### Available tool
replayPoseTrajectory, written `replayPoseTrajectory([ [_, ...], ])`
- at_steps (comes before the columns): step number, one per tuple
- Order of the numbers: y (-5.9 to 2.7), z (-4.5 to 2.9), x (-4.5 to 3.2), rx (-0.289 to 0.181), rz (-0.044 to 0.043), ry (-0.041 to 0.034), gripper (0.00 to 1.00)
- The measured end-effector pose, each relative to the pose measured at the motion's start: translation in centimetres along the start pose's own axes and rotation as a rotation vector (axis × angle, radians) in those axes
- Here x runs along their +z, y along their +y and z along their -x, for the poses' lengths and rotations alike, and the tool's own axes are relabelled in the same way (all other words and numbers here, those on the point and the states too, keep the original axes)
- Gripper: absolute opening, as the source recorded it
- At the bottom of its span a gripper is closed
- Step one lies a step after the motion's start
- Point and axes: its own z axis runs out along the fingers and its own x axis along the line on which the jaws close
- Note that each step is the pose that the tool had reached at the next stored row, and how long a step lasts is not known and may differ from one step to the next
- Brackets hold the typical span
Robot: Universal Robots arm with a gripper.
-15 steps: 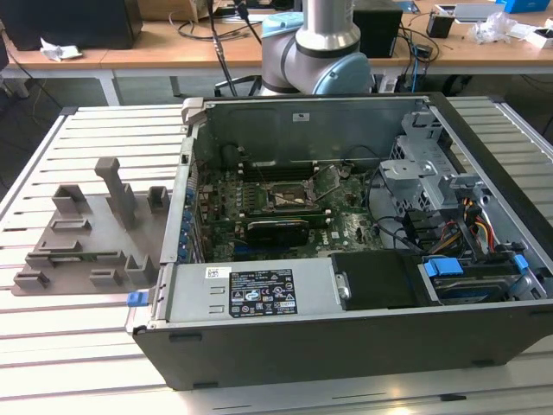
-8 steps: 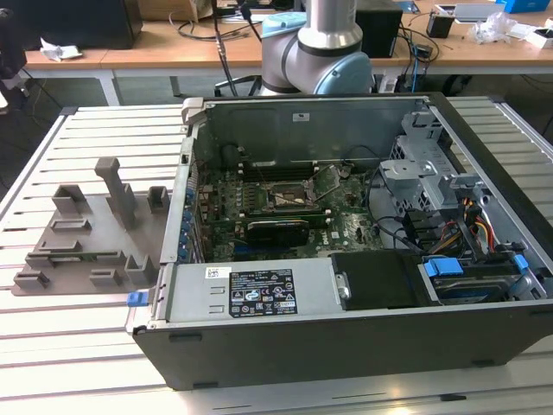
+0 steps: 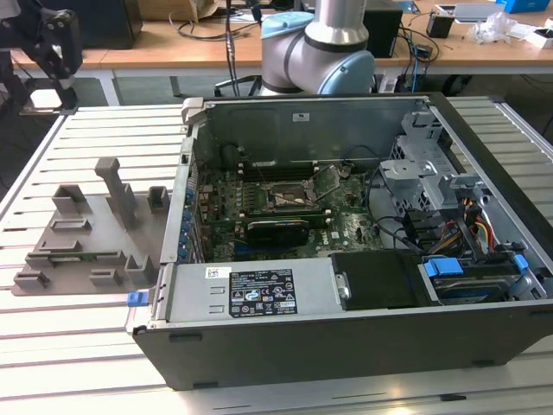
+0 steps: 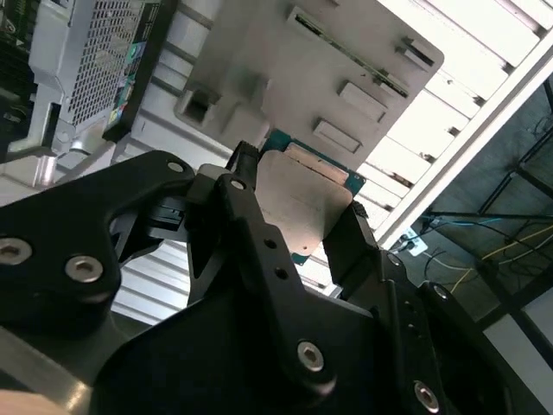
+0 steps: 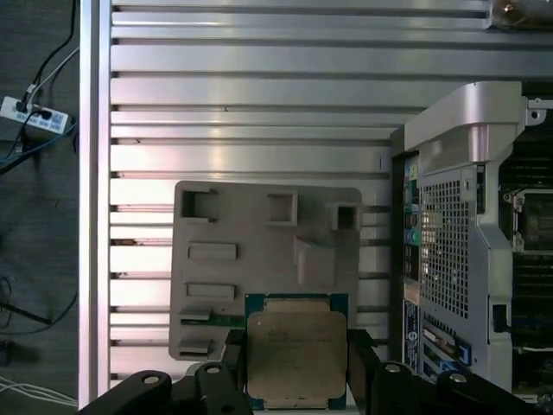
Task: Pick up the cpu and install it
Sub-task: 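Pick up the cpu and move it towards the insertion slot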
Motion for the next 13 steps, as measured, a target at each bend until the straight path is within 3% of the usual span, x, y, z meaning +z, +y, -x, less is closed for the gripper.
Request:
replayPoseTrajectory([
  [5, -0.01, 2.52, 0.07, 0.0, -0.0028, 0.0011, 0.55],
  [13, -0.02, 5.77, 0.15, 0.0, -0.0073, 0.003, 0.55],
])
